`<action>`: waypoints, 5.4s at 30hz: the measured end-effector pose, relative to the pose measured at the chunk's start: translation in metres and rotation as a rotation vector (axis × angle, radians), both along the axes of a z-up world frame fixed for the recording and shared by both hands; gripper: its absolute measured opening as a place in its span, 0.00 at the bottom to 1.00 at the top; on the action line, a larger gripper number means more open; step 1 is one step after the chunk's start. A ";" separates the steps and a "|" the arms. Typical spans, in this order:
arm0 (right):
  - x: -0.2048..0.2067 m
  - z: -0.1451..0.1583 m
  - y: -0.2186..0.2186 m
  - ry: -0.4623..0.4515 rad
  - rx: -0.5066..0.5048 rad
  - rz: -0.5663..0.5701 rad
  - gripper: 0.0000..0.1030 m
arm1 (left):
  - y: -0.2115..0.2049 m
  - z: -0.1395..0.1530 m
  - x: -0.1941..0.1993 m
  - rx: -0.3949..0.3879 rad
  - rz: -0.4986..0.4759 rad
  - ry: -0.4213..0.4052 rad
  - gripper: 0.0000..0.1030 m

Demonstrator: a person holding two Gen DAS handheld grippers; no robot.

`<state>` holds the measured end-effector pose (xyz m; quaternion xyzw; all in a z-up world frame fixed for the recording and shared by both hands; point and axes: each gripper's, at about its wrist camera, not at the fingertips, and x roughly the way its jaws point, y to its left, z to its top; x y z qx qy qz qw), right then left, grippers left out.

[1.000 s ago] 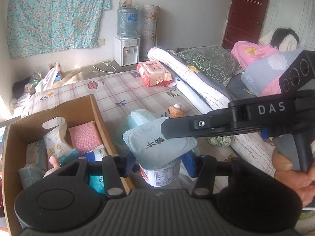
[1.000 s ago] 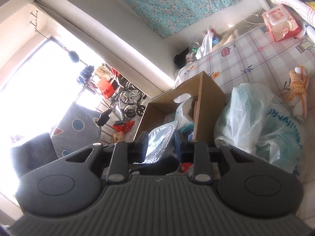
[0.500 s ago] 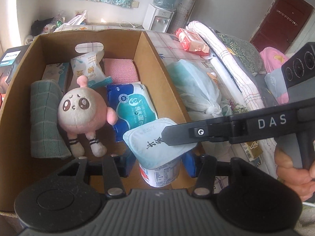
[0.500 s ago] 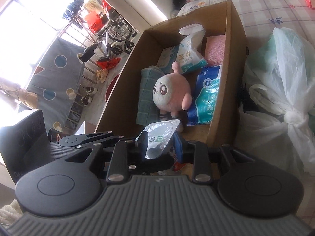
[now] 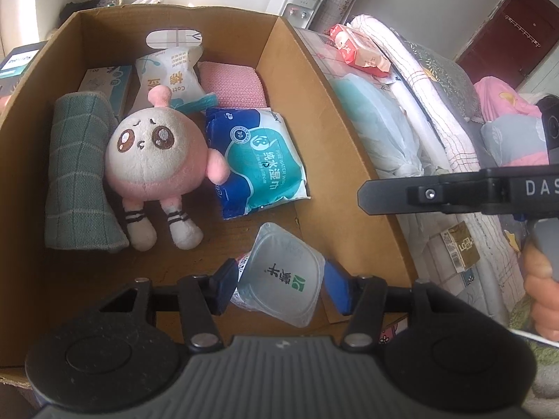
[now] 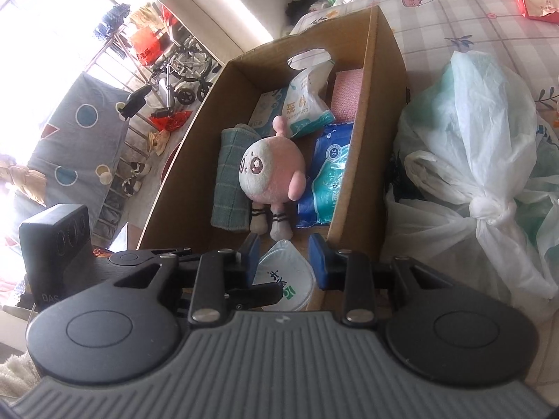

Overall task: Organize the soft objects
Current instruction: 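Carry the yogurt cup with the right tool into the box and release, then move the right tool to the orange-and-white striped rolled towel, then close the right tool on the striped rolled towel, then carry the striped towel with the right tool into the box and release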

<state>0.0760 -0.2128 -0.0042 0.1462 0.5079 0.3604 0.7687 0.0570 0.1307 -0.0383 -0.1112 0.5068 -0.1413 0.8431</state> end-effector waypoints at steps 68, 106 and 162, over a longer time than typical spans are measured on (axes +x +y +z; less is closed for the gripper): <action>0.209 -0.090 -0.231 0.105 0.011 -0.589 0.60 | -0.277 0.002 0.250 0.226 -0.585 -0.052 0.68; 0.116 0.049 -0.155 -0.158 0.172 -0.415 0.40 | -0.190 0.138 0.146 0.141 -0.379 -0.270 0.40; 0.023 -0.014 0.117 0.177 0.208 0.151 0.57 | 0.068 0.060 -0.033 0.080 0.157 -0.092 0.69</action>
